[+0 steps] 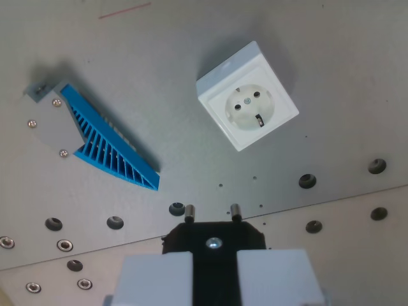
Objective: Move above the white socket
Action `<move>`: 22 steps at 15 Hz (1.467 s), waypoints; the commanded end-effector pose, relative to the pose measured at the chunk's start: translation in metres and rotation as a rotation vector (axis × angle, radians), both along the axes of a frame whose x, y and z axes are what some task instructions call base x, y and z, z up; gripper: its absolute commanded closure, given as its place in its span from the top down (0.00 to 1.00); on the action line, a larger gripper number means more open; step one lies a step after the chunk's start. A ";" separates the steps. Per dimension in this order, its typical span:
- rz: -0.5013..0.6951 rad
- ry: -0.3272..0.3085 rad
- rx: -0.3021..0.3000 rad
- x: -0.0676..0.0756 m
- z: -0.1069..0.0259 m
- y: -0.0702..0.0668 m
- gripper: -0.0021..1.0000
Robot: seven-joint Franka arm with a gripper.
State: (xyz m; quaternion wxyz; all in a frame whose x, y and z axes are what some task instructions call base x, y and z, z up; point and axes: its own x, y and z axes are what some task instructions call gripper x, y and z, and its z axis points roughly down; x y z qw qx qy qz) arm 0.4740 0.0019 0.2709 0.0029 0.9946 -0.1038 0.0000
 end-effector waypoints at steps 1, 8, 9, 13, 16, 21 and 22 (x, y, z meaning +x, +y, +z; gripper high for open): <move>0.000 0.000 0.000 0.000 0.000 0.000 0.00; 0.014 0.000 0.000 0.000 -0.001 0.000 0.00; 0.020 0.001 0.000 0.000 -0.002 0.000 0.00; 0.055 -0.003 0.000 -0.001 -0.005 -0.001 0.00; 0.078 -0.012 0.000 -0.001 -0.010 -0.002 0.00; 0.135 -0.037 -0.002 -0.003 -0.020 -0.005 0.00; 0.150 -0.041 -0.002 -0.003 -0.023 -0.006 0.00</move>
